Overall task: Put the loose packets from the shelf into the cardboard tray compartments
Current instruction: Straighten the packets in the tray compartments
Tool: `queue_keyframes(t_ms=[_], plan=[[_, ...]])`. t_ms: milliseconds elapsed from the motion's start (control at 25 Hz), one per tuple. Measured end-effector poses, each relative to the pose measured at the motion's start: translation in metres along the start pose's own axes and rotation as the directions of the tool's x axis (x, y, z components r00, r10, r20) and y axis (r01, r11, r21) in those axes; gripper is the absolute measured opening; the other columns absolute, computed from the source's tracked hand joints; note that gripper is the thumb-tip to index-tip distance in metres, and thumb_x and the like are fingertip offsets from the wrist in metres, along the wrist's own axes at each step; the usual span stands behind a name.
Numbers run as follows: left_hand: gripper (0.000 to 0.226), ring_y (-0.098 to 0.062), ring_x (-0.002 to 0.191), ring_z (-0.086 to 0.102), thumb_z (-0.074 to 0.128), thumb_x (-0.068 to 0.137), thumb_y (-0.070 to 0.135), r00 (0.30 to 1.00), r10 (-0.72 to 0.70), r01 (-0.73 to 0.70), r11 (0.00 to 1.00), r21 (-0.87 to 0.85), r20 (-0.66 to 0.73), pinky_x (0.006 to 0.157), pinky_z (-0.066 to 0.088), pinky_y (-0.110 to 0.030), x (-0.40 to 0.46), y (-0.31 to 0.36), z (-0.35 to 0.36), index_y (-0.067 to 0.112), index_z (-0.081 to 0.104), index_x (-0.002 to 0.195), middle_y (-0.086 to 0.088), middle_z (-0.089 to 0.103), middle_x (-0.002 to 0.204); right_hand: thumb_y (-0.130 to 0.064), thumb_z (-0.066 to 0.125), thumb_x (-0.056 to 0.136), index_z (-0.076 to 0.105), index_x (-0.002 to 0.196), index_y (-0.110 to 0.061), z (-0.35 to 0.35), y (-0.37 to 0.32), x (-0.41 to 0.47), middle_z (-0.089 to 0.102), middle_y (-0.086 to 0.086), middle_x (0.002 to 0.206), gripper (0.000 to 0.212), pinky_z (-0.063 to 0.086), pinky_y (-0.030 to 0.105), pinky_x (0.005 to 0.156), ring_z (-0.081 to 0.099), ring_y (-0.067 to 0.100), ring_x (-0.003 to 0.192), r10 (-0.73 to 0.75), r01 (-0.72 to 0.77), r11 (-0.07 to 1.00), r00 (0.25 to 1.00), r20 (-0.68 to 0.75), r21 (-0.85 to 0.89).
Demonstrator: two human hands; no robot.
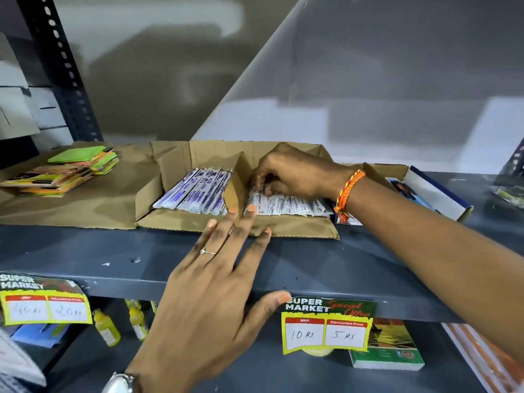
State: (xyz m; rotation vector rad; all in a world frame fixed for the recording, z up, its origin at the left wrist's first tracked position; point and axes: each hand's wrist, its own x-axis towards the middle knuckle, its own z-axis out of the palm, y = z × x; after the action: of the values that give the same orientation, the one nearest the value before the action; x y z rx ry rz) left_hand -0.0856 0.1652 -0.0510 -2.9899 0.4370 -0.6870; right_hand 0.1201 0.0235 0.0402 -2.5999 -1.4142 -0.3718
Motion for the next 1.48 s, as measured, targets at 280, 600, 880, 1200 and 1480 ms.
queue_keyframes(t_ms=[280, 600, 880, 1200, 1480], plan=[[0.078, -0.017, 0.153, 0.012, 0.026, 0.096, 0.071, 1.000, 0.002, -0.003, 1.000, 0.028, 0.022, 0.122, 0.020, -0.046, -0.010, -0.014, 0.002, 0.019, 0.032, 0.154, 0.003, 0.024, 0.165, 0.001, 0.071, 0.086, 0.078, 0.105, -0.021, 0.000, 0.001, -0.025, 0.078, -0.004, 0.100, 0.030, 0.062, 0.031, 0.079, 0.074, 0.007, 0.085, 0.073, -0.072, 0.990, 0.997, 0.004, -0.120], [0.080, -0.018, 0.151, 0.022, 0.020, 0.095, 0.073, 0.998, -0.025, 0.025, 1.000, 0.004, 0.050, 0.120, 0.021, -0.044, -0.008, -0.013, 0.001, 0.019, 0.036, 0.153, 0.005, 0.037, 0.160, 0.018, 0.050, 0.078, 0.072, 0.124, -0.024, 0.006, 0.005, -0.039, 0.072, 0.009, 0.110, 0.066, 0.038, 0.004, 0.060, 0.061, 0.019, 0.079, 0.114, -0.112, 0.987, 0.994, 0.004, -0.116], [0.082, -0.019, 0.149, 0.028, 0.019, 0.094, 0.074, 0.999, -0.020, 0.020, 1.000, 0.005, 0.047, 0.118, 0.023, -0.044, -0.008, -0.013, 0.001, 0.020, 0.036, 0.153, 0.004, 0.039, 0.159, -0.006, 0.042, 0.084, 0.067, 0.095, -0.011, 0.001, -0.022, -0.087, 0.067, 0.009, 0.084, 0.028, 0.055, 0.039, 0.070, 0.066, 0.029, 0.079, 0.155, -0.160, 0.970, 0.987, -0.040, -0.183], [0.080, -0.022, 0.143, 0.040, 0.020, 0.095, 0.073, 0.998, -0.016, 0.016, 1.000, 0.001, 0.053, 0.115, 0.022, -0.043, -0.008, -0.013, 0.000, 0.019, 0.040, 0.151, 0.002, 0.042, 0.157, 0.003, 0.049, 0.089, 0.059, 0.080, -0.011, 0.007, -0.043, -0.109, 0.057, 0.003, 0.078, 0.019, 0.053, 0.043, 0.068, 0.061, 0.023, 0.072, 0.217, -0.222, 0.969, 0.975, -0.055, -0.105], [0.082, -0.022, 0.144, 0.040, 0.017, 0.094, 0.073, 0.997, -0.027, 0.029, 0.999, -0.024, 0.065, 0.116, 0.022, -0.041, -0.009, -0.012, -0.003, 0.019, 0.041, 0.150, 0.004, 0.042, 0.157, -0.007, 0.050, 0.093, 0.064, 0.098, -0.011, 0.012, -0.047, -0.104, 0.066, 0.005, 0.093, 0.016, 0.053, 0.039, 0.080, 0.065, 0.026, 0.089, 0.175, -0.187, 0.965, 0.981, -0.078, -0.183]])
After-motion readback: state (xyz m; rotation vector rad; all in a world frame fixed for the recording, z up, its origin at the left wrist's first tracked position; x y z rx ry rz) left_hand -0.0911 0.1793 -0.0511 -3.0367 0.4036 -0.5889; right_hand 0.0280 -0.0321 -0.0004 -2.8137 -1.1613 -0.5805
